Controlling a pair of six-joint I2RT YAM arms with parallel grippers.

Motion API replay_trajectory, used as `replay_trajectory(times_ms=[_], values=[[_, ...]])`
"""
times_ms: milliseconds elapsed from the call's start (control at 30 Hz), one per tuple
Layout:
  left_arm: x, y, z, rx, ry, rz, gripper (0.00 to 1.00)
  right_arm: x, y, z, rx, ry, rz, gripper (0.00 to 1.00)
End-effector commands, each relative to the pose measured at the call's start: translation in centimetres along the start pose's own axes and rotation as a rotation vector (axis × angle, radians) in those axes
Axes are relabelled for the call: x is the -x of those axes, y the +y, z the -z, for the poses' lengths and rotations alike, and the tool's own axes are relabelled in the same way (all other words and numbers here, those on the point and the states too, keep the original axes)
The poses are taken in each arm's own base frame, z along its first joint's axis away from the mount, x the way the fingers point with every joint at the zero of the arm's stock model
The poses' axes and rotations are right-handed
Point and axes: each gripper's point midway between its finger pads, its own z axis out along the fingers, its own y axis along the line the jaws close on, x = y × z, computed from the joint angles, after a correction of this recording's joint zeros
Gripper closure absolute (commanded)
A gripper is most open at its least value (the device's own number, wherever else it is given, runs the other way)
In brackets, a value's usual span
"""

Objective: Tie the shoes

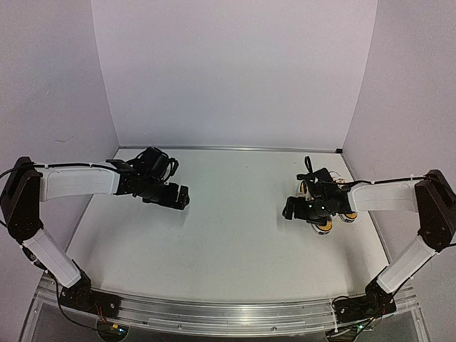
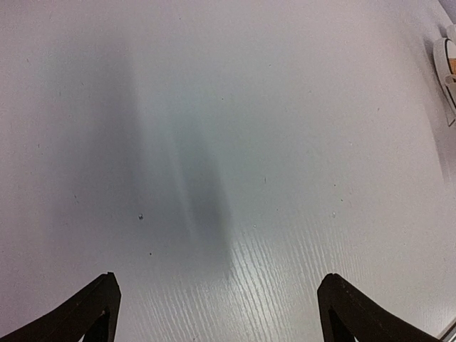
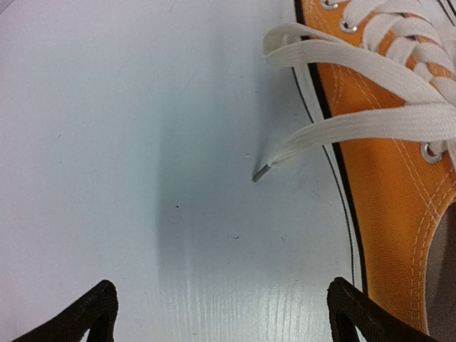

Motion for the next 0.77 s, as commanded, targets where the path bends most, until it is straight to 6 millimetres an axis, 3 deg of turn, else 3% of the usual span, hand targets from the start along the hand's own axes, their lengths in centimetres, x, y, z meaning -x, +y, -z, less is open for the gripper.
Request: replay_trajectory(times_ms=[0, 233, 333, 400, 567, 733], values=[[3.5, -0.7, 1.4, -0.01, -0.096, -0.007, 0.0, 2.8, 3.9, 2.9, 0.135, -0.056, 0.103, 0.02], [6.6, 0.9, 5.3, 0.048, -0.203, 0.009, 0.0, 7.4, 11.1, 9.3, 0.406, -0.209, 0.258, 0.02], [7.5, 1.7, 6.7, 0.05, -0.24, 0.036, 0.0, 8.1, 13.2, 10.3, 0.492, -0.248, 0.294, 0.02], [7.1, 1.9, 6.6, 0.048, -0.234, 0.051, 0.0, 7.6, 14.6, 9.7, 0.541, -0.254, 0.313, 0.02], [3.2, 1.5, 3.6, -0.017, -0.145, 0.129, 0.0, 3.0, 17.3, 5.7, 0.591, -0.186, 0.35, 0.02], [0.6, 1.8, 2.4, -0.039, -0.118, 0.15, 0.0, 0.1, 18.3, 3.8, 0.612, -0.14, 0.358, 0.02]])
